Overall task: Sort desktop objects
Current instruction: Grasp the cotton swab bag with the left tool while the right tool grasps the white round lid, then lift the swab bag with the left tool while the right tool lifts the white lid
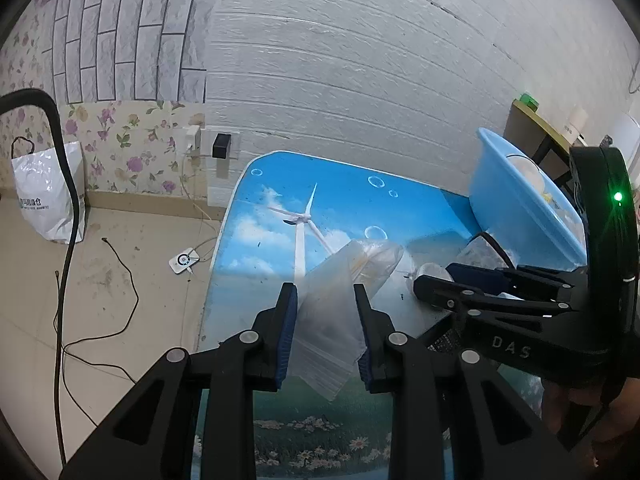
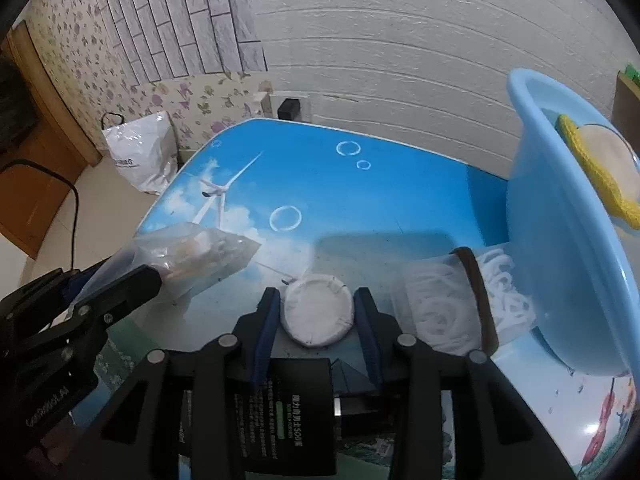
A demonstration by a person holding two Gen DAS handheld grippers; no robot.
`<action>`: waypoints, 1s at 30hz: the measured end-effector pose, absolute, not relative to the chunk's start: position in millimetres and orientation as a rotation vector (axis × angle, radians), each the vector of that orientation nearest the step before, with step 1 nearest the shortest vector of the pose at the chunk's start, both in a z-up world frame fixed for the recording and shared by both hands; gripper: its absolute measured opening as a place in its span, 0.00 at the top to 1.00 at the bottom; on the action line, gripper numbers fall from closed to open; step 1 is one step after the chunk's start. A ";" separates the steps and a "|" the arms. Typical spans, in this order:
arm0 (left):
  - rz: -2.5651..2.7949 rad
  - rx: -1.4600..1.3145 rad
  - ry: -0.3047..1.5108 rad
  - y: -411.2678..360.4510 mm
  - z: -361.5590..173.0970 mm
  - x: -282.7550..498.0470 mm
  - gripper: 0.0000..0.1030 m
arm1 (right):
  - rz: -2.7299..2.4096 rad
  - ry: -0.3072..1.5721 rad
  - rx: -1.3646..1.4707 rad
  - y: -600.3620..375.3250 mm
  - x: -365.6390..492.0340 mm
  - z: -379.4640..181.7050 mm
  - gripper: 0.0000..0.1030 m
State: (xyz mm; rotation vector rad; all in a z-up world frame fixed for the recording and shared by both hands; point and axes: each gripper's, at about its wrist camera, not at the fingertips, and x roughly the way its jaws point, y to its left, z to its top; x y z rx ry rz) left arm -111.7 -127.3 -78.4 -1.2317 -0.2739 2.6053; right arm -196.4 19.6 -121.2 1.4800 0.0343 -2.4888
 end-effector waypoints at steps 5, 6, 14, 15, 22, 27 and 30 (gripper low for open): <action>2.623 -1.223 -0.292 -131.1 -72.0 -109.3 0.75 | -2.495 0.001 1.430 25.6 -191.3 -110.2 0.64; 2.626 -1.223 -0.291 -131.5 -71.4 -109.1 0.75 | -2.498 0.005 1.413 25.2 -188.9 -105.7 0.64; 2.641 -1.187 -0.258 -123.2 -54.5 -101.0 0.75 | -2.505 0.033 1.280 28.2 -159.9 -71.3 0.64; 2.643 -1.184 -0.246 -120.3 -52.4 -99.5 0.75 | -2.505 0.029 1.263 29.9 -154.5 -66.1 0.64; 2.647 -1.187 -0.211 -107.1 -42.8 -88.1 0.83 | -2.499 0.014 1.192 45.0 -129.7 -47.3 0.64; 2.636 -1.175 -0.183 -96.5 -34.7 -78.1 0.93 | -2.490 -0.008 1.160 59.3 -116.1 -39.1 0.64; 2.647 -1.202 -0.178 -94.0 -36.7 -73.7 0.93 | -2.485 -0.013 1.157 67.7 -110.1 -39.5 0.64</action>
